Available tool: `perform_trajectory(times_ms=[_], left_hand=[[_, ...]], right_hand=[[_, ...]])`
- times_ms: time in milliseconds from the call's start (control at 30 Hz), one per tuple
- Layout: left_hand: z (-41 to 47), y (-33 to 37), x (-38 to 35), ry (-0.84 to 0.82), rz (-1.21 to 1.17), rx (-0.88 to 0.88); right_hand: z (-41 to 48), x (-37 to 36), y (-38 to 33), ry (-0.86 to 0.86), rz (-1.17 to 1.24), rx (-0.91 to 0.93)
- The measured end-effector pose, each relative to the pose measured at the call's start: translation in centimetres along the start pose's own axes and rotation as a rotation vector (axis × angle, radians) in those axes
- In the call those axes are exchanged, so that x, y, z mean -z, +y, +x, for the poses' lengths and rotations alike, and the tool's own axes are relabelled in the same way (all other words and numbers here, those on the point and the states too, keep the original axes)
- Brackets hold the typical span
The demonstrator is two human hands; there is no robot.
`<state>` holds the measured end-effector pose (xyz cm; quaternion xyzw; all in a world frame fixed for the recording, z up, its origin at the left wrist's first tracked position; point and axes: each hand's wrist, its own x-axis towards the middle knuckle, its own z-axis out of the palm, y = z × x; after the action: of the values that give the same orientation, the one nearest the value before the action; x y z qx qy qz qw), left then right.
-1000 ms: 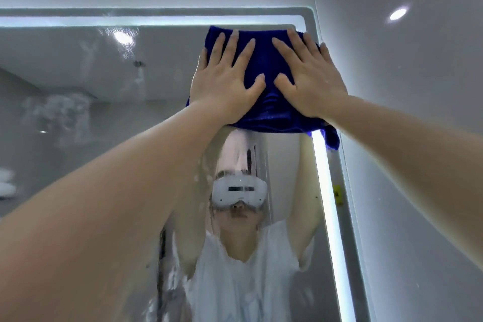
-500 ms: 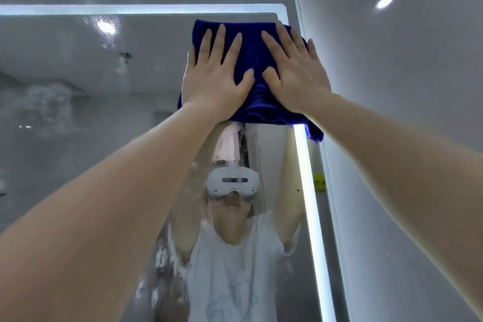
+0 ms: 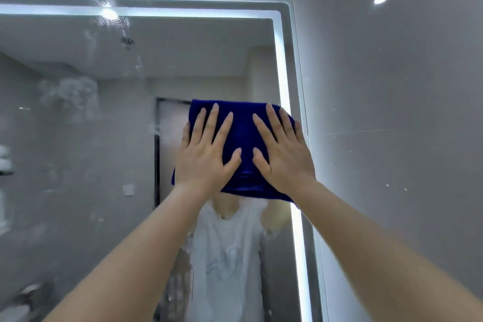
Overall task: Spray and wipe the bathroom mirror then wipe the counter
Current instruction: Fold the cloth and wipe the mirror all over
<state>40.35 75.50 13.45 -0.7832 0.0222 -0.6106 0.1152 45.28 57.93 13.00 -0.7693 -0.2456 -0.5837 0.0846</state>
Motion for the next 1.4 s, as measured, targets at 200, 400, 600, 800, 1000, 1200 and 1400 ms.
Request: perform_trajectory(times_ms=[200, 400, 600, 800, 1000, 1200, 1400], left_hand=[[-5.0, 0.6, -1.0, 0.000, -0.015, -0.010], [-7.2, 0.8, -1.3, -0.037, -0.024, -0.002], [-4.9, -1.0, -1.2, -0.003, -0.017, -0.089], [-0.6, -2.9, 0.0, 0.041, -0.013, -0.063], [4.6, -5.3, 1.3, 0.077, -0.009, -0.018], [5.4, -5.6, 1.2, 0.094, 0.002, -0.021], [3.5, -4.7, 0.9, 0.092, -0.001, 0.020]], right_hand=[[-5.1, -2.2, -1.4, 0.031, 0.028, -0.015], [-6.8, -2.6, -1.8, 0.008, 0.006, 0.009], [-5.0, -2.6, -1.8, 0.065, 0.014, -0.003], [0.4, -0.6, -2.0, 0.061, -0.012, 0.039], [6.9, 1.3, -2.2, 0.079, -0.058, 0.082], [7.7, 1.5, -2.1, 0.086, -0.080, 0.104], [6.2, 1.0, -2.1, 0.103, -0.092, 0.103]])
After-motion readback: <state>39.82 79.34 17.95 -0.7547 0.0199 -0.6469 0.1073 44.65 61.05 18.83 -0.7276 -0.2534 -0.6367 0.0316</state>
